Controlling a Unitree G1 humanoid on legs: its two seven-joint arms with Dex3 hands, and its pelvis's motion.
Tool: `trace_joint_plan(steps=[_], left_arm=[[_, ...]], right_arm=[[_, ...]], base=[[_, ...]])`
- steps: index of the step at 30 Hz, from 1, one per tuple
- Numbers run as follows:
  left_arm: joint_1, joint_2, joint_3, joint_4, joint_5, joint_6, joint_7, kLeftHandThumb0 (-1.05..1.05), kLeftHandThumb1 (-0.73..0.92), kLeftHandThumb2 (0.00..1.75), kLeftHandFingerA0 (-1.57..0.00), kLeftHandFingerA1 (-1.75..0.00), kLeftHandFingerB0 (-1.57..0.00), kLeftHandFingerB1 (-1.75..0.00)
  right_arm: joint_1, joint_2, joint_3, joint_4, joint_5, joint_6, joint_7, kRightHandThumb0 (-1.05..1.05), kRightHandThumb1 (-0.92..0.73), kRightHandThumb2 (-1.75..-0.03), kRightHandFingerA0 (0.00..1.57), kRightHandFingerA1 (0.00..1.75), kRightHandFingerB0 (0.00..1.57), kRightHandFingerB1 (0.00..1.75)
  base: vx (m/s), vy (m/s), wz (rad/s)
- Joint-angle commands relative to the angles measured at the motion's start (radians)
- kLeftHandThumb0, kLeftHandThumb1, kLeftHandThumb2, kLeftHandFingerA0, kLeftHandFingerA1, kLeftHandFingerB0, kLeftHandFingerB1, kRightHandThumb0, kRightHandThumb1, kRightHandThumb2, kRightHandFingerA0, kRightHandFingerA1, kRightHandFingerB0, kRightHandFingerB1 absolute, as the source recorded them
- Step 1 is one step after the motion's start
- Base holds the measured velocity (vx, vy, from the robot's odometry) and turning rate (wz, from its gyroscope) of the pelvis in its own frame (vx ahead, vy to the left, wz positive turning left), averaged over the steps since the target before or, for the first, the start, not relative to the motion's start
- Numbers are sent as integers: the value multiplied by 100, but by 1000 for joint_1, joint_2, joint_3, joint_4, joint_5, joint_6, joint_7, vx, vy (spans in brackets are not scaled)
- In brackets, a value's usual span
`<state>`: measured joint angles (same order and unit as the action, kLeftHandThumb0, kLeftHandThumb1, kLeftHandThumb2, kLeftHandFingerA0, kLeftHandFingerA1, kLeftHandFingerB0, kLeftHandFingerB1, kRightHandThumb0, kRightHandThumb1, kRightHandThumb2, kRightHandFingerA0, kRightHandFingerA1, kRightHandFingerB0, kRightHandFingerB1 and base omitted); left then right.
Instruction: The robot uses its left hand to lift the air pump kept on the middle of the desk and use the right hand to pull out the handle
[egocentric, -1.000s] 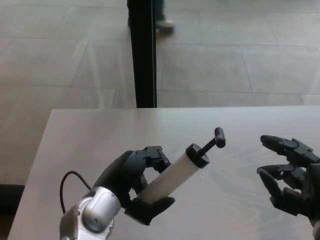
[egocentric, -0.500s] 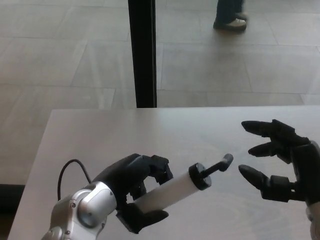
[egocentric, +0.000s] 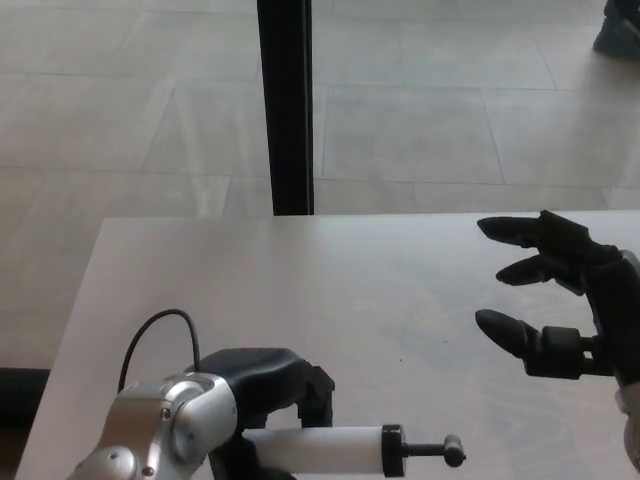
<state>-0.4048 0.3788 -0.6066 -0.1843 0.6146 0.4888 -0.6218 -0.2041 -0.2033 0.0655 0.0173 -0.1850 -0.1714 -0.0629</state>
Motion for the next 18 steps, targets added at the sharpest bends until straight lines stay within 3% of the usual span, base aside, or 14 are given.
trace_joint_plan(steps=[1, 4, 10, 15, 18], left_arm=[[-22, -6, 64, -11, -52, 44, -62, -11, 34, 146, -82, -175, -80, -159], [-9, -18, 106, -3, -82, 31, -53, -11, 38, 144, -88, -175, -77, -165], [11, -39, 204, 35, -148, -28, -2, -10, 39, 145, -92, -175, -81, -168], [3, -74, 286, 65, -185, -10, 13, -12, 36, 156, -97, -175, -86, -175], [-5, -74, 298, 68, -183, 8, 12, -16, 34, 151, -97, -175, -85, -175]], right_arm=[[59, -13, 25, -24, -6, -10, 56, -39, -51, -55, 55, 94, 62, 43], [95, -1, 42, -29, -6, -13, 59, -30, -50, -55, 56, 90, 64, 43], [166, 4, 83, -42, -39, -28, 55, -35, -53, -55, 56, 90, 63, 42], [212, 6, 104, -51, -48, -27, 57, -35, -52, -56, 54, 93, 62, 41], [223, 6, 115, -45, -64, -45, 49, -33, -53, -57, 54, 93, 61, 41]], base=[[0, 0, 0], [0, 0, 0], [0, 0, 0], [0, 0, 0], [0, 0, 0]])
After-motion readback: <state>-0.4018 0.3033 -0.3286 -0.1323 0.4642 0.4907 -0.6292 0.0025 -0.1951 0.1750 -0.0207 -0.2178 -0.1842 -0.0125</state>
